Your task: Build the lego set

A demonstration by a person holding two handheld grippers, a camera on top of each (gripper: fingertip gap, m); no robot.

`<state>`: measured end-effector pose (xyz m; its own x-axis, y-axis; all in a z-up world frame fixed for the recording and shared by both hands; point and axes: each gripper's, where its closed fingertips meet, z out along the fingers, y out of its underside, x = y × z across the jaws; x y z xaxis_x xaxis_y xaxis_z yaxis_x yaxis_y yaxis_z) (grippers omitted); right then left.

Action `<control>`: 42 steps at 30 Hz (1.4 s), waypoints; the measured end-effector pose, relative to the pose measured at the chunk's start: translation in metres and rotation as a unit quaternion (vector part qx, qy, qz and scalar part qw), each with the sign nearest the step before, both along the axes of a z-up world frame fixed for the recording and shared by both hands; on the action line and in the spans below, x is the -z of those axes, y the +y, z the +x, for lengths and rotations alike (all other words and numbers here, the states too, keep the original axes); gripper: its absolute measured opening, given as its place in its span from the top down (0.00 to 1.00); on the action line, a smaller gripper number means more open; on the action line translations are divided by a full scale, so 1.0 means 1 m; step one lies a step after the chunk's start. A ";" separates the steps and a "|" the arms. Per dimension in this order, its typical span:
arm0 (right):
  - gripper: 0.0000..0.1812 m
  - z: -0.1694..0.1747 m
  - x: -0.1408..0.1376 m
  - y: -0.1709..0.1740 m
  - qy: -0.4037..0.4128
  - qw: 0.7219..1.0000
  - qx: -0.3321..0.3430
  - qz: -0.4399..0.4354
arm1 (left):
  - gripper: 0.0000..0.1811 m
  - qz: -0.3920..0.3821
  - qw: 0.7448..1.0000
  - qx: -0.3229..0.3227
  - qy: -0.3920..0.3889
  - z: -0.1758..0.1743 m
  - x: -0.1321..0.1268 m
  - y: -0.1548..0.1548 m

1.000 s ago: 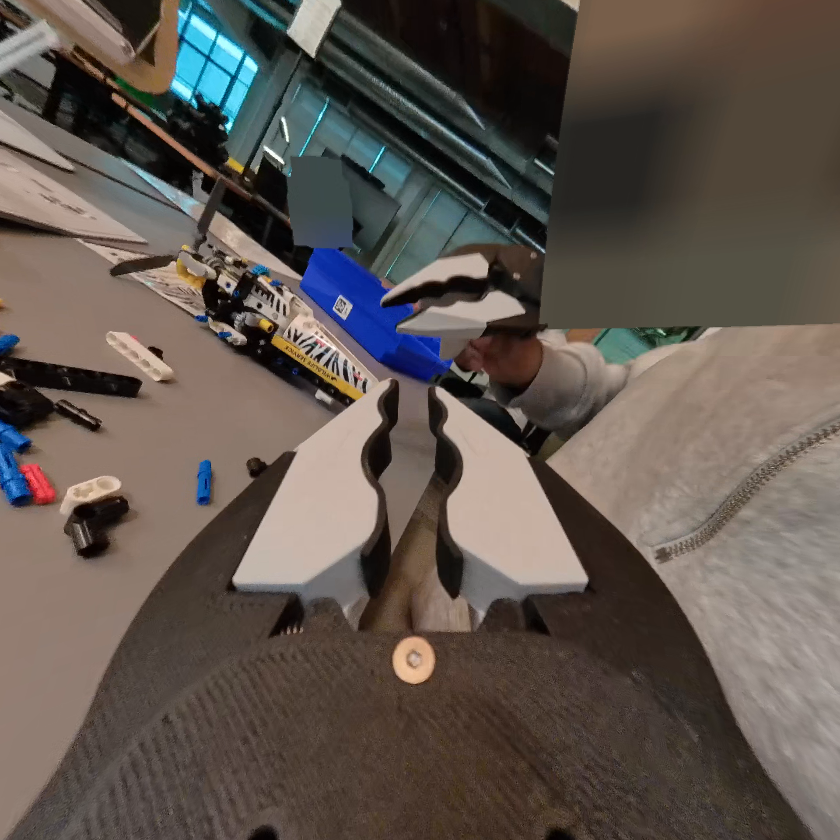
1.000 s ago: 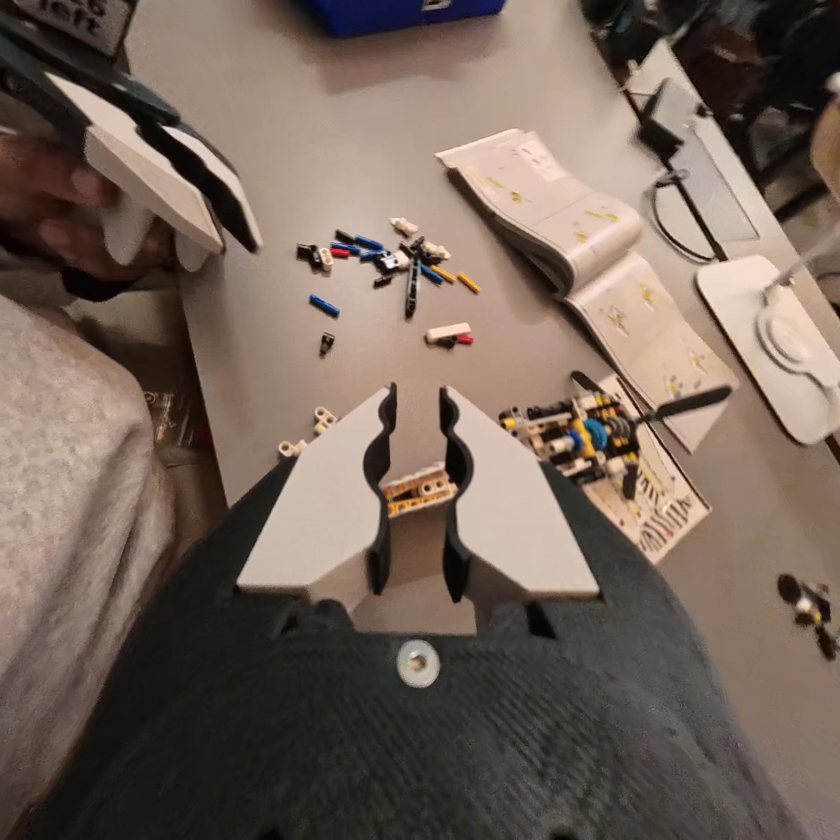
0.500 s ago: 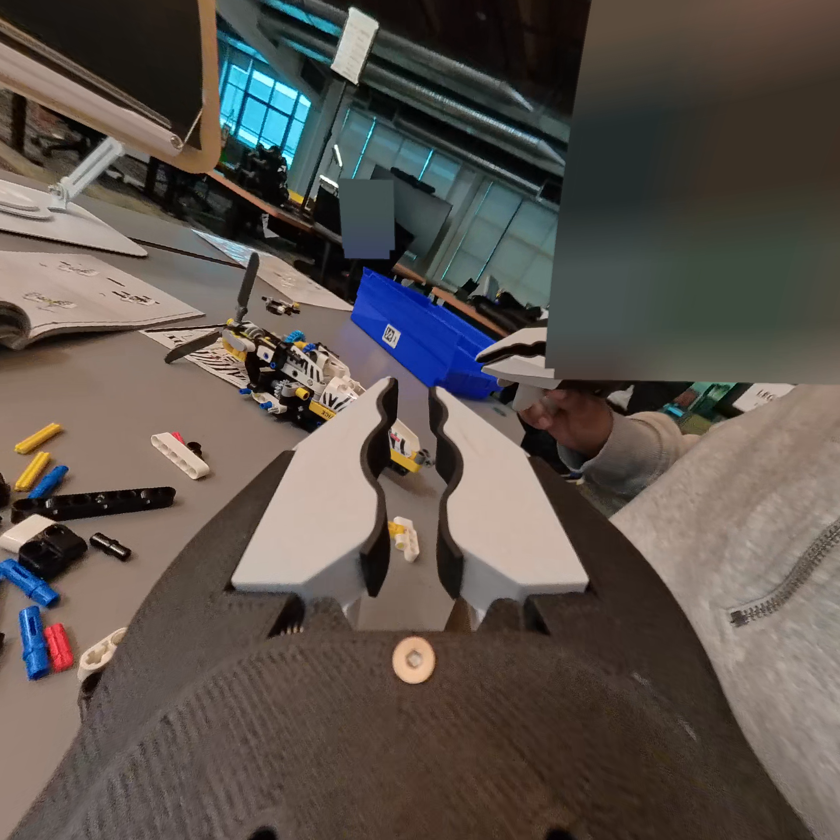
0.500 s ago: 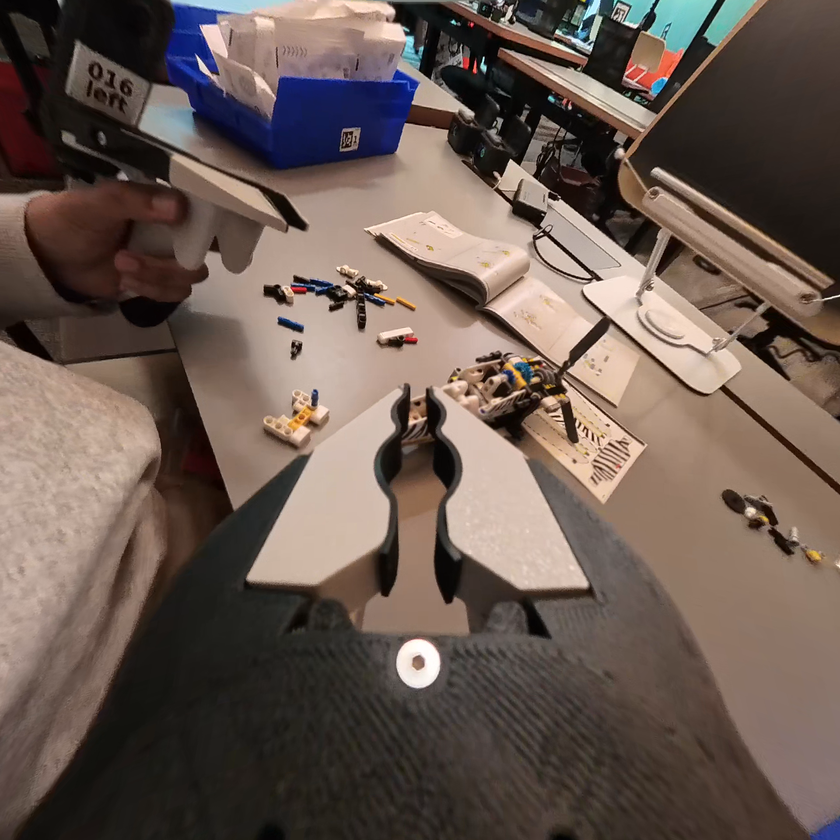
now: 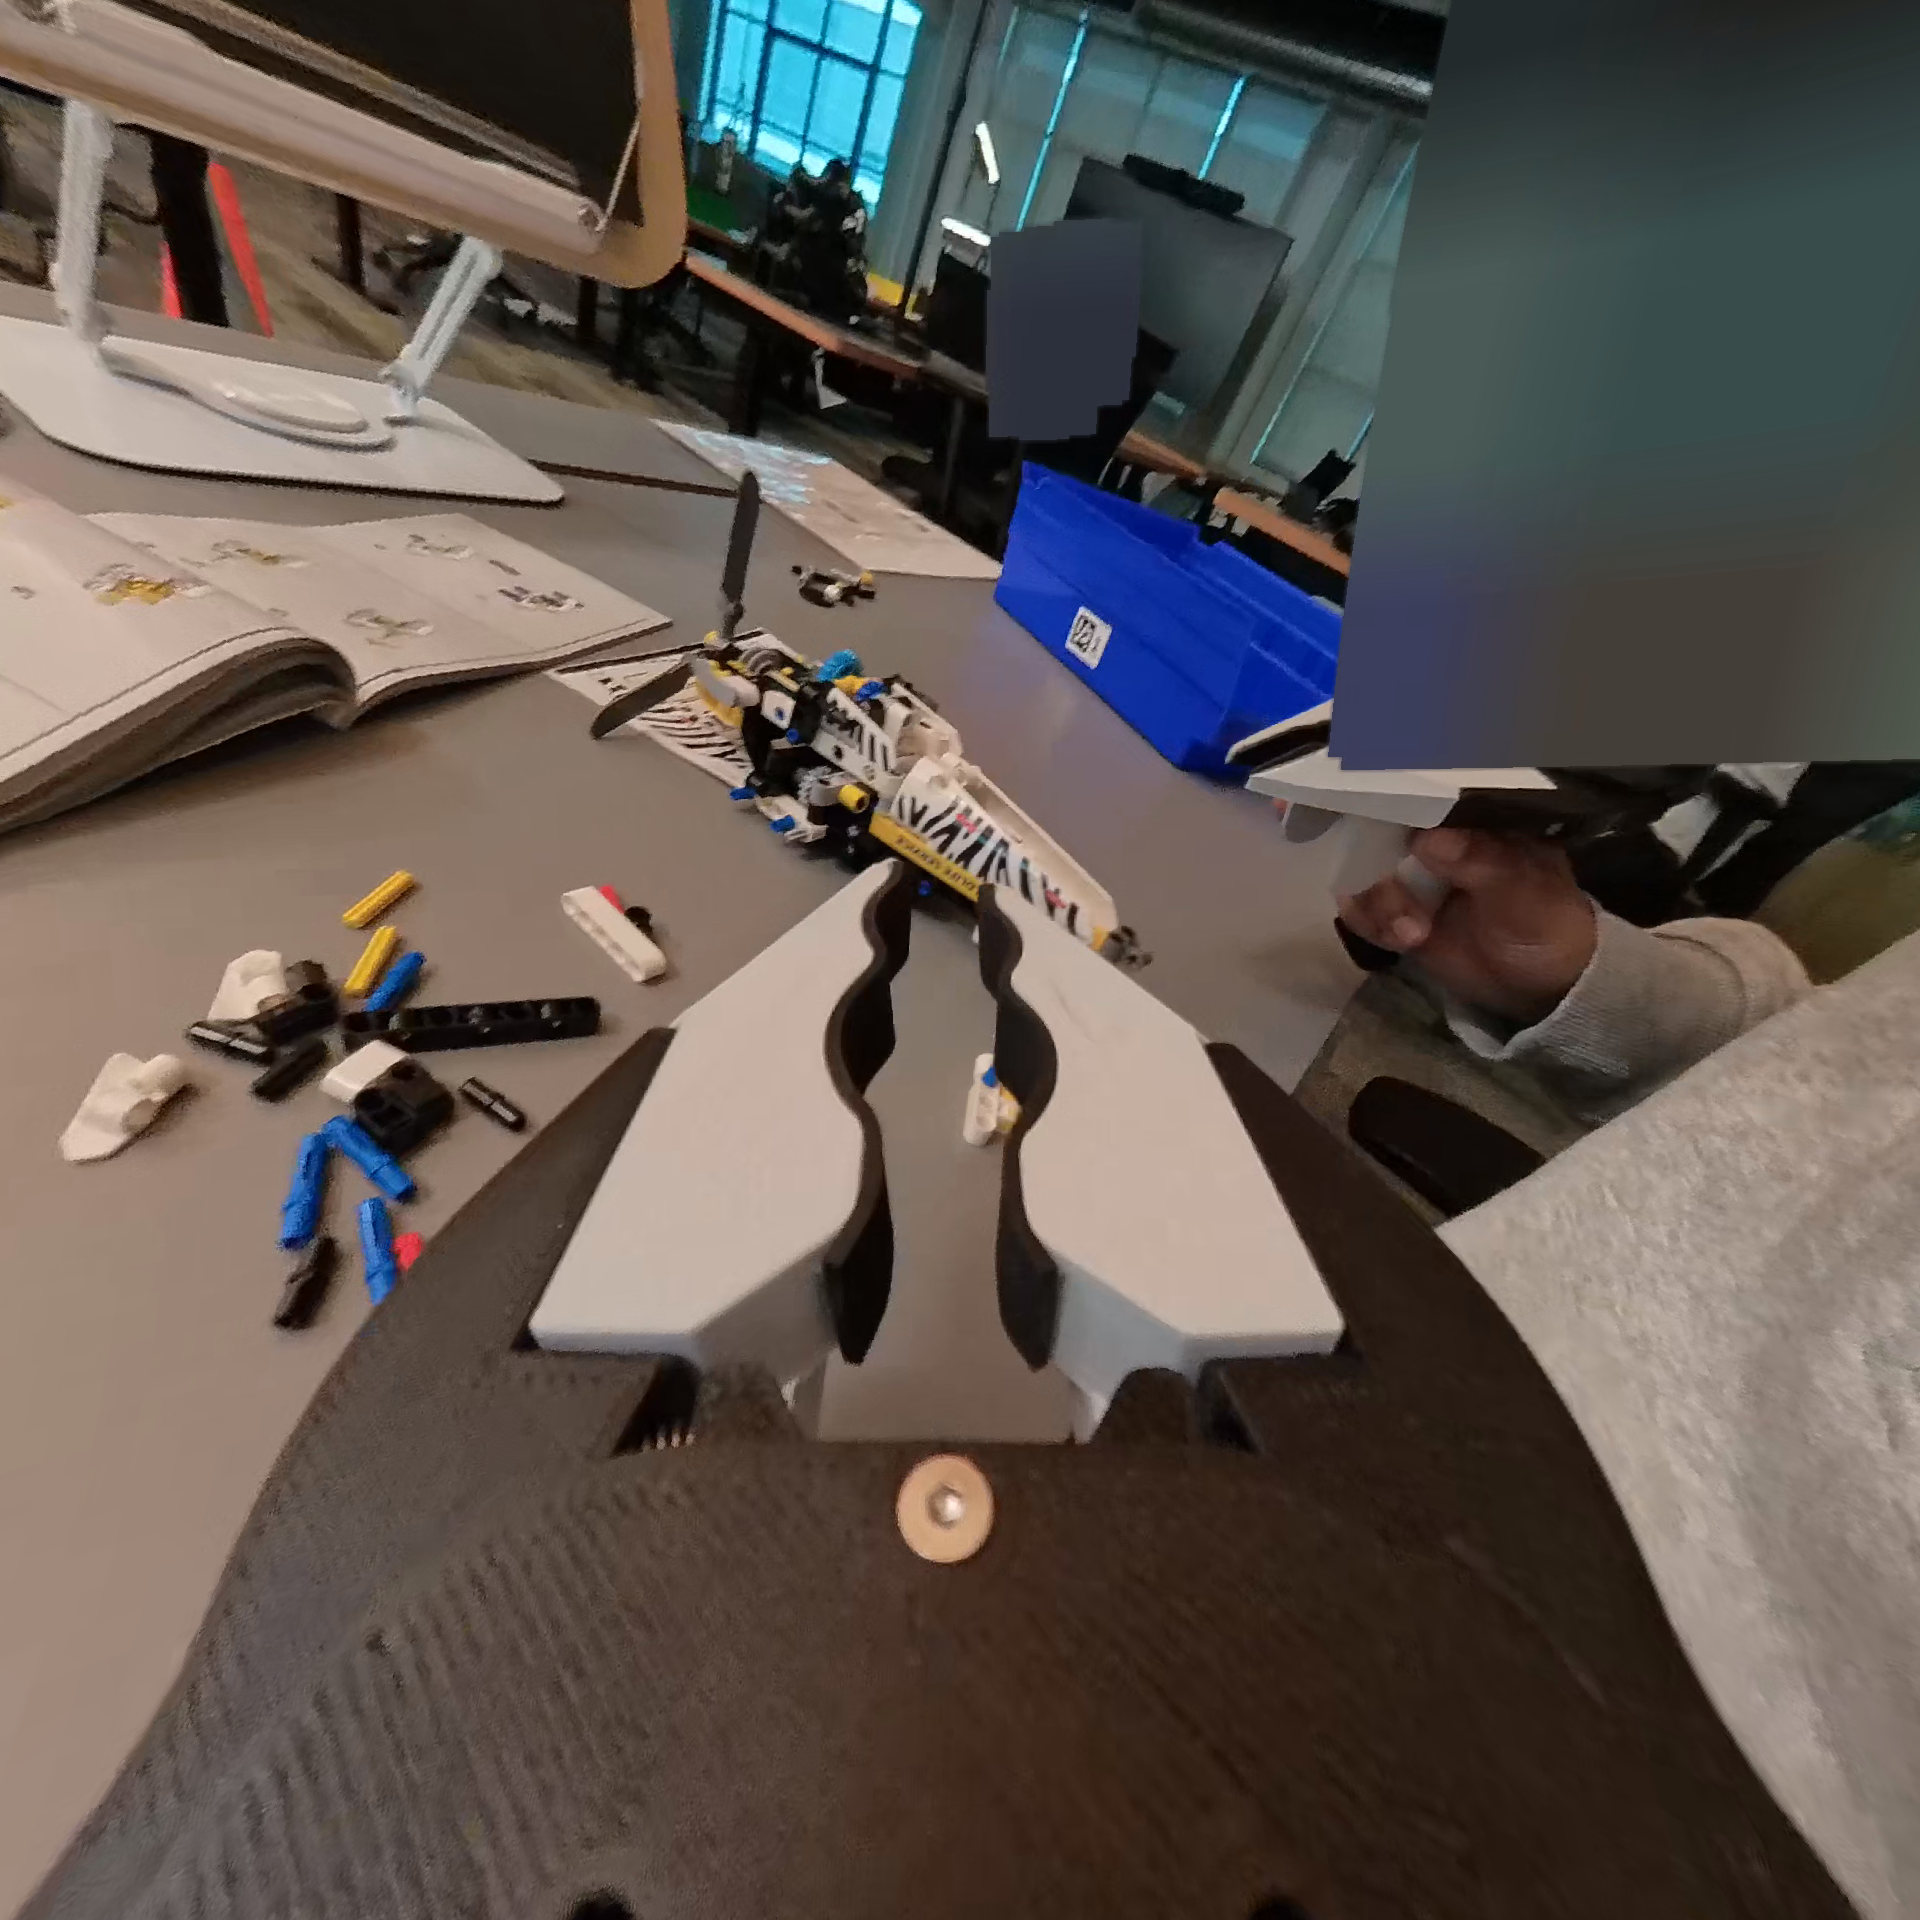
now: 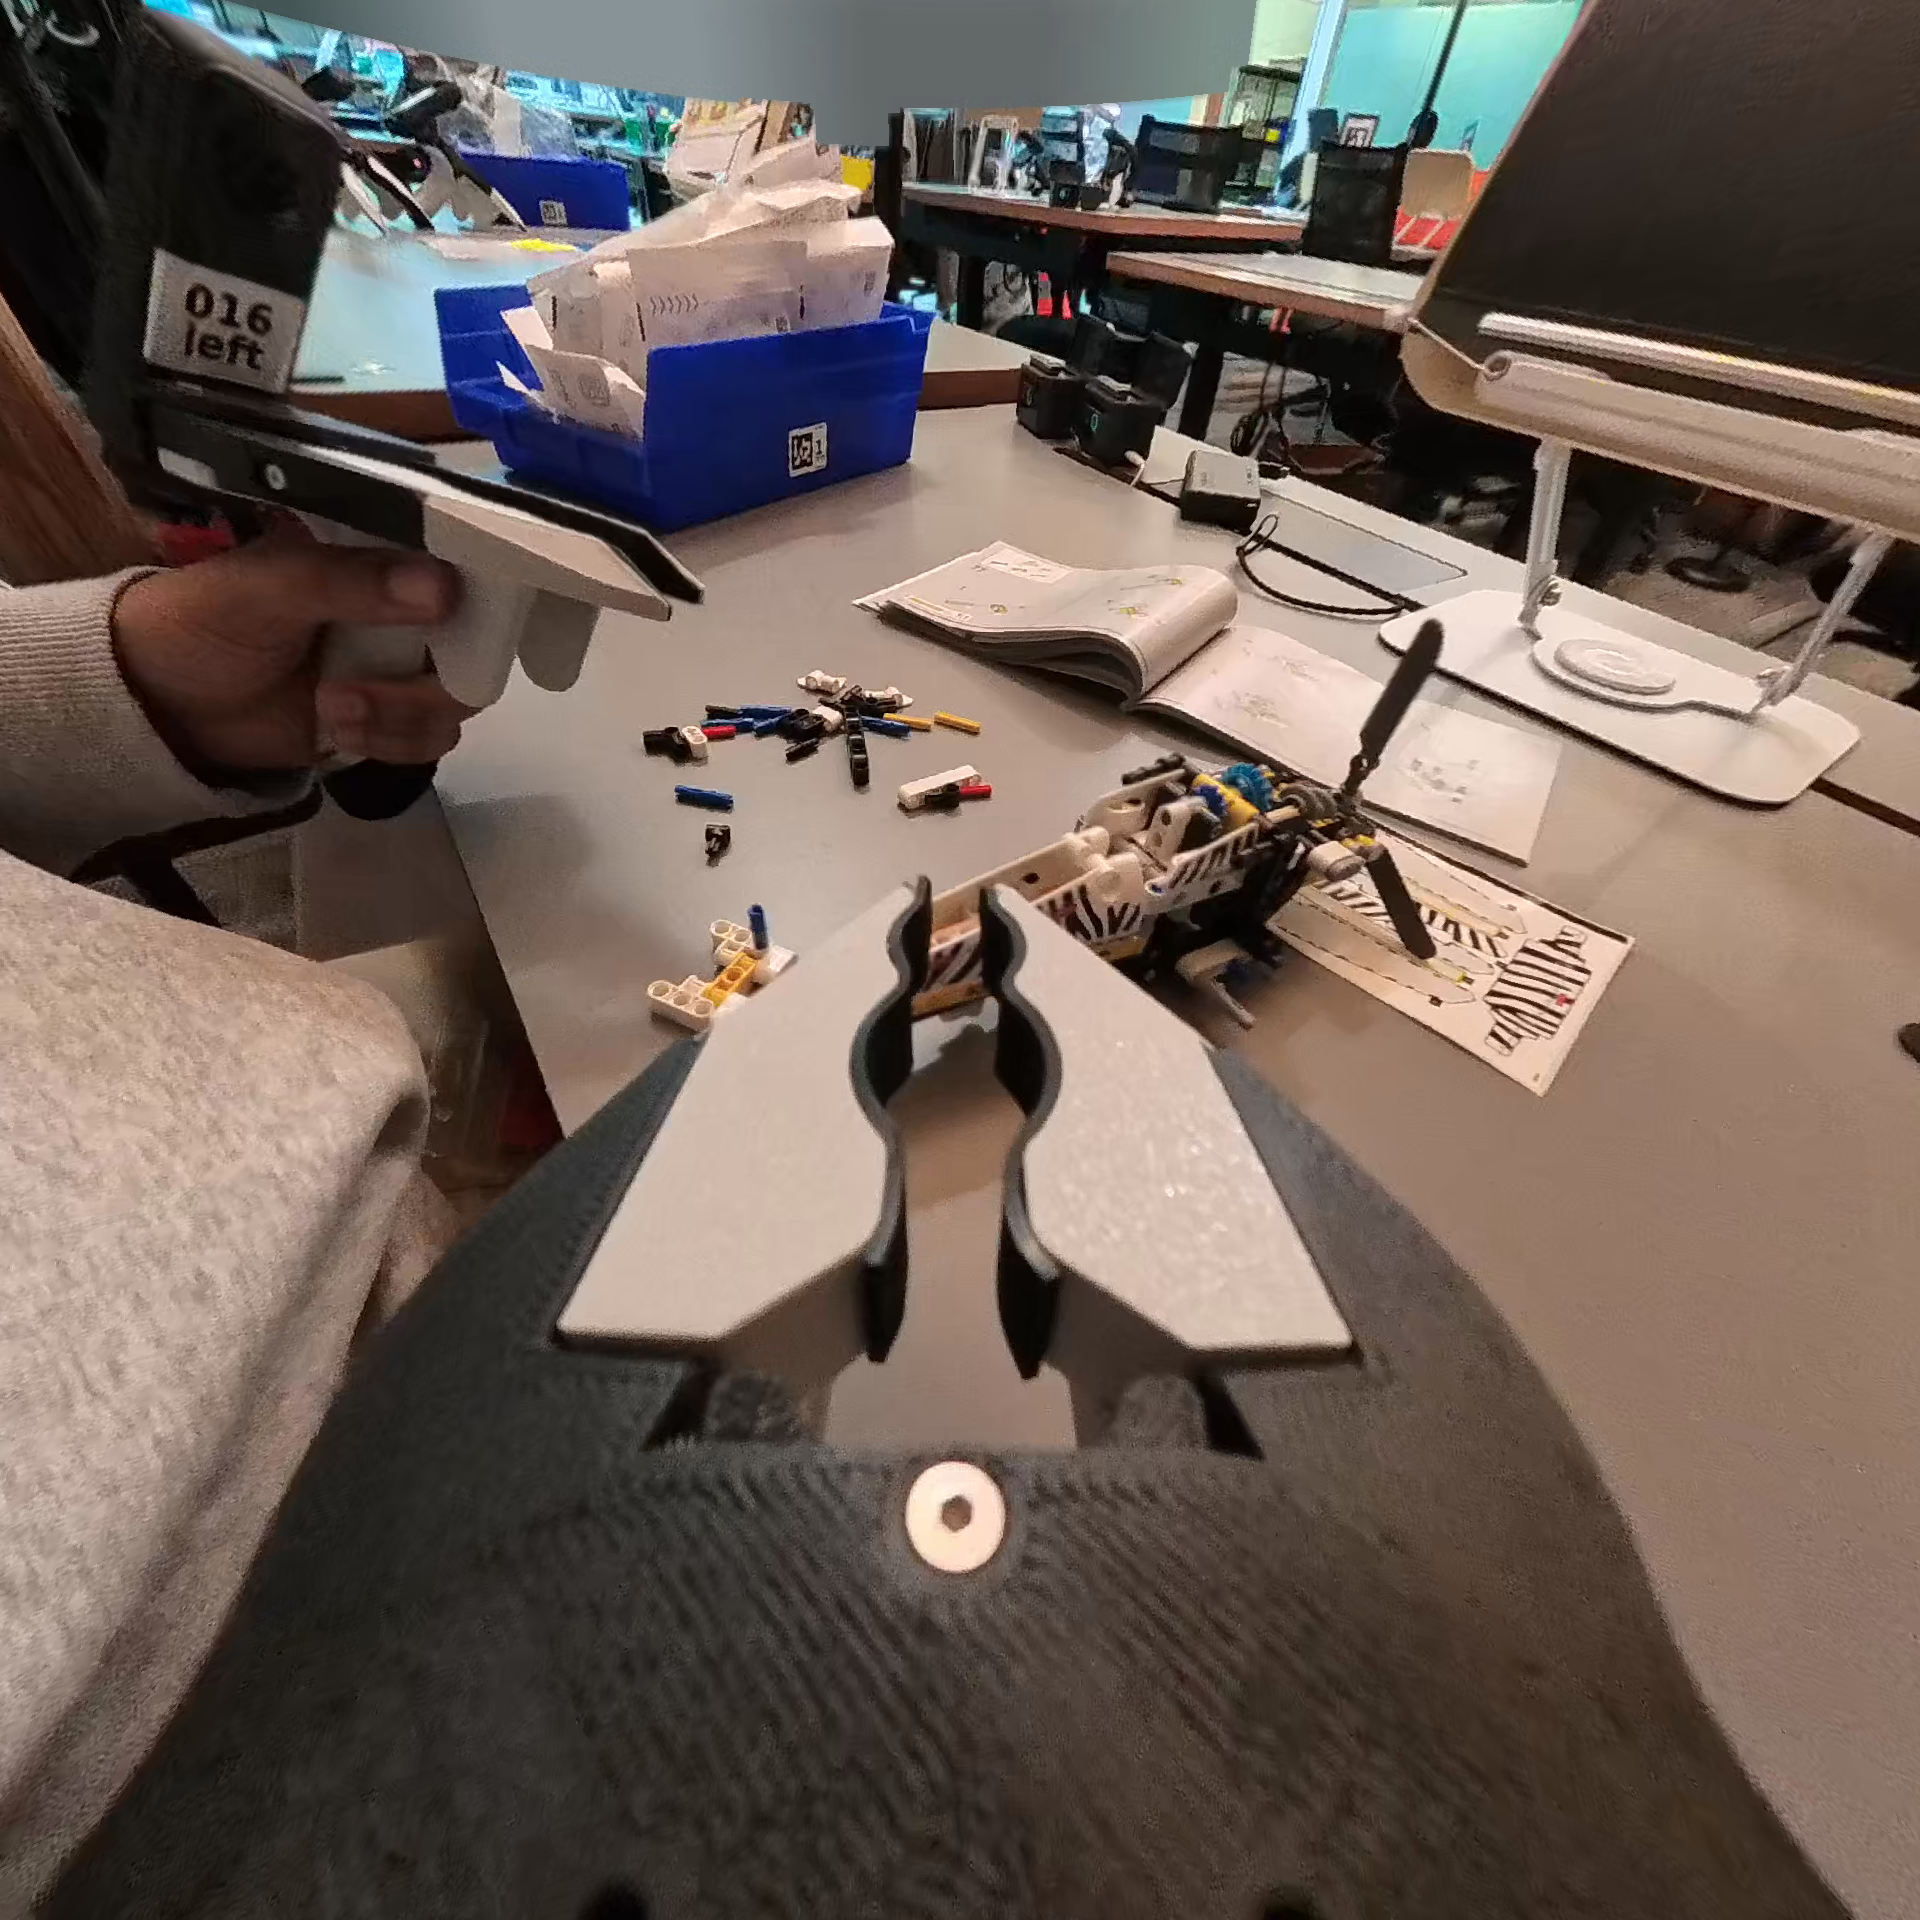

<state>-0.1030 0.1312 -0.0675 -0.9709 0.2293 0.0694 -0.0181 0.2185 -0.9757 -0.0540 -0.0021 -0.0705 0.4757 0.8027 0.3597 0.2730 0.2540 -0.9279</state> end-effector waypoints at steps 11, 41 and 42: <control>0.95 -0.004 0.010 0.012 -0.027 0.999 0.011 -0.041 | 0.94 -0.024 0.999 -0.030 -0.037 -0.004 0.009 -0.012; 0.93 -0.023 0.005 0.015 -0.050 0.995 0.048 -0.070 | 0.94 -0.143 0.987 -0.077 -0.005 -0.029 0.017 -0.043; 0.93 -0.028 0.002 0.016 -0.053 0.994 0.055 -0.082 | 0.94 -0.142 0.987 -0.077 0.005 -0.033 0.015 -0.045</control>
